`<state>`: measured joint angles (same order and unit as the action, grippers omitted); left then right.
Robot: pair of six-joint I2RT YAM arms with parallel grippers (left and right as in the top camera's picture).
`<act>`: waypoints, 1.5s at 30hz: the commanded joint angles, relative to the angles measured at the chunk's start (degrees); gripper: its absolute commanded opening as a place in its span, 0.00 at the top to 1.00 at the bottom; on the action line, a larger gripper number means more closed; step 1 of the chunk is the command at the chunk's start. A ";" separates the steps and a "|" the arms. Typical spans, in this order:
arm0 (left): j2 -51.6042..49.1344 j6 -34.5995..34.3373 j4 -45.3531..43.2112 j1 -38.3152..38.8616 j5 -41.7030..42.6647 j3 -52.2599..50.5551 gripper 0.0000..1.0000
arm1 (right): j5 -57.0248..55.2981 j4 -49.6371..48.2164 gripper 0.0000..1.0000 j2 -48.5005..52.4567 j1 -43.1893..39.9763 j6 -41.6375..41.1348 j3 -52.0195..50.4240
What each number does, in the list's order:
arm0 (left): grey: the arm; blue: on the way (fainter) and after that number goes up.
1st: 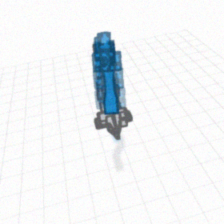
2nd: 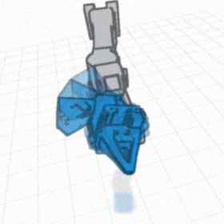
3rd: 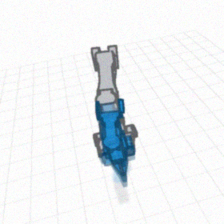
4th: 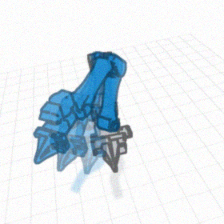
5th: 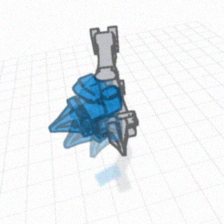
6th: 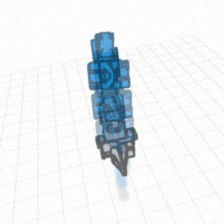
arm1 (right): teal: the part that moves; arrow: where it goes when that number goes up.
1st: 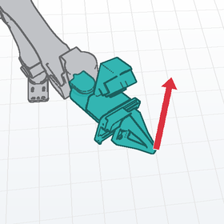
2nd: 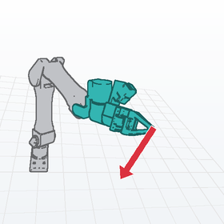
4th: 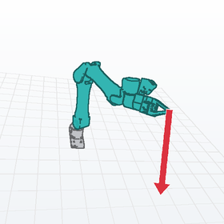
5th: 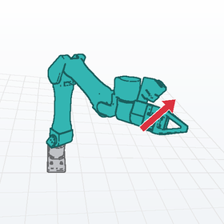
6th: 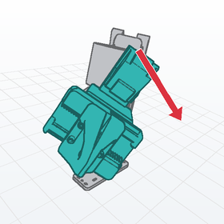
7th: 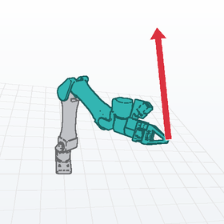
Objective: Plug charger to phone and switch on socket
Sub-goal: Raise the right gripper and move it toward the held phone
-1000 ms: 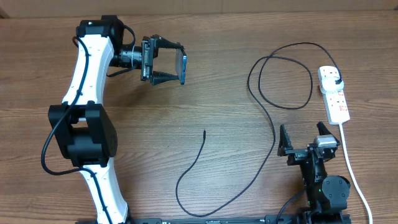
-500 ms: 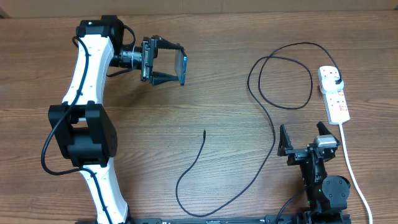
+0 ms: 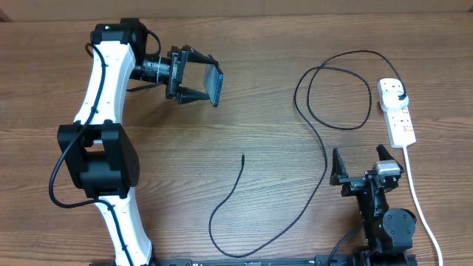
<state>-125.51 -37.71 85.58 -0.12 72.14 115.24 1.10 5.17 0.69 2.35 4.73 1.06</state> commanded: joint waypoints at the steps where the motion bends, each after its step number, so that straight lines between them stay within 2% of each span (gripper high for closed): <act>1: 0.07 2.10 0.09 -0.22 1.75 1.84 0.96 | -0.11 -0.35 0.00 -0.55 0.31 -0.17 -0.61; 6: 0.07 4.35 0.09 -0.22 1.75 1.84 0.96 | -0.11 -0.33 0.00 -0.57 0.31 -0.17 -0.61; 24: 0.07 4.33 0.09 -0.22 1.75 1.84 0.96 | 2.78 -0.94 0.00 -0.55 0.33 -0.48 -0.61; 30: 0.07 4.33 0.09 -0.22 1.75 1.84 0.96 | 5.64 -8.07 0.00 -0.55 0.31 -12.20 -0.37; 34: 0.07 4.33 0.09 -0.22 1.77 1.84 0.96 | 6.14 -8.28 0.00 -0.44 0.31 -16.52 2.43; 38: 0.07 4.33 0.09 -0.22 1.75 1.84 0.96 | 7.61 -5.84 0.00 0.94 0.26 -17.00 6.88; 45: 0.07 4.33 0.07 -0.22 1.75 1.84 0.96 | 9.40 3.96 0.00 11.37 0.26 -16.96 19.93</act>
<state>-125.51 -34.50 85.58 -0.12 72.07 115.24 8.71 7.11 7.16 2.35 -11.35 14.94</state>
